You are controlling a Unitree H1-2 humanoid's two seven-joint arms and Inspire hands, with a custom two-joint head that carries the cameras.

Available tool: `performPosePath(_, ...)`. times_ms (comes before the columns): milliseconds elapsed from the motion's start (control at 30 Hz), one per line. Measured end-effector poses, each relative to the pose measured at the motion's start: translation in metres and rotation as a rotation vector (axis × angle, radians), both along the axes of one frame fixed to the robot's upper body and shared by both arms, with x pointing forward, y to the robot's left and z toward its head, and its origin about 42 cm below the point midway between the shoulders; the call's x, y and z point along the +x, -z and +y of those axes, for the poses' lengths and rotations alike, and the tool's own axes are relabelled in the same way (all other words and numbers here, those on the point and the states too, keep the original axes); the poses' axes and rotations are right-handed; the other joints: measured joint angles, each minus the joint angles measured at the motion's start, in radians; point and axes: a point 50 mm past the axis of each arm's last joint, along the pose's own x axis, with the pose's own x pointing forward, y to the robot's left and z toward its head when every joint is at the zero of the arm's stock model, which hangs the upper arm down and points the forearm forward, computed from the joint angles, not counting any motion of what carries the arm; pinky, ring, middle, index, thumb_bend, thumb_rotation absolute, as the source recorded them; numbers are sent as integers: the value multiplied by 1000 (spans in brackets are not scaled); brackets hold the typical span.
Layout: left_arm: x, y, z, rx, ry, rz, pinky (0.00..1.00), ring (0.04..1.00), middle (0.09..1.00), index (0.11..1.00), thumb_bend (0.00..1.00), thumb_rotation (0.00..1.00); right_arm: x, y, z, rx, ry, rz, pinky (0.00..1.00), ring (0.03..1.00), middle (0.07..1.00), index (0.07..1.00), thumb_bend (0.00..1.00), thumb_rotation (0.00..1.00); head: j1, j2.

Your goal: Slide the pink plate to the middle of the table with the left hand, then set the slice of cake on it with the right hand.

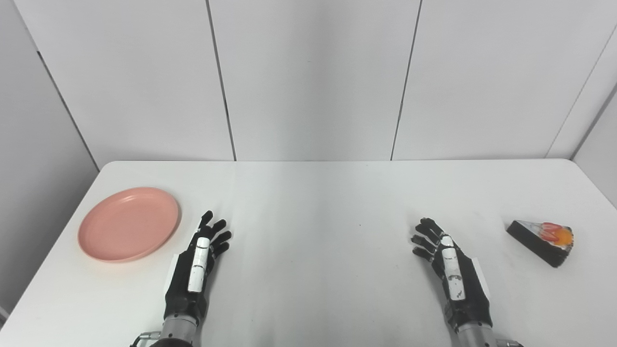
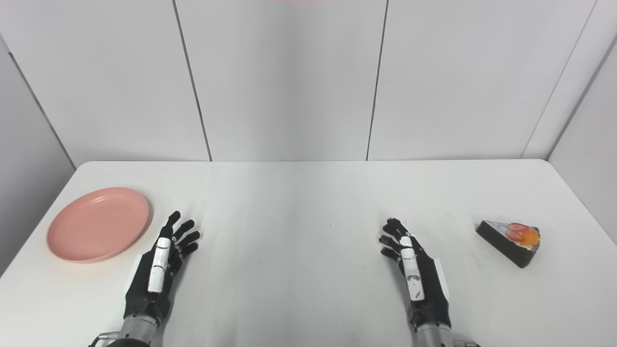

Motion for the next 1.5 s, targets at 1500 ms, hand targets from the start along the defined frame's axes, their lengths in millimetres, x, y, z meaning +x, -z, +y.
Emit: performPosePath(1500, 1, -1, 2, 18, 12, 9, 841, 850, 887, 927, 725, 954, 0, 2, 1, -40, -10, 4, 766, 789, 817, 823, 867, 1000, -5, -6)
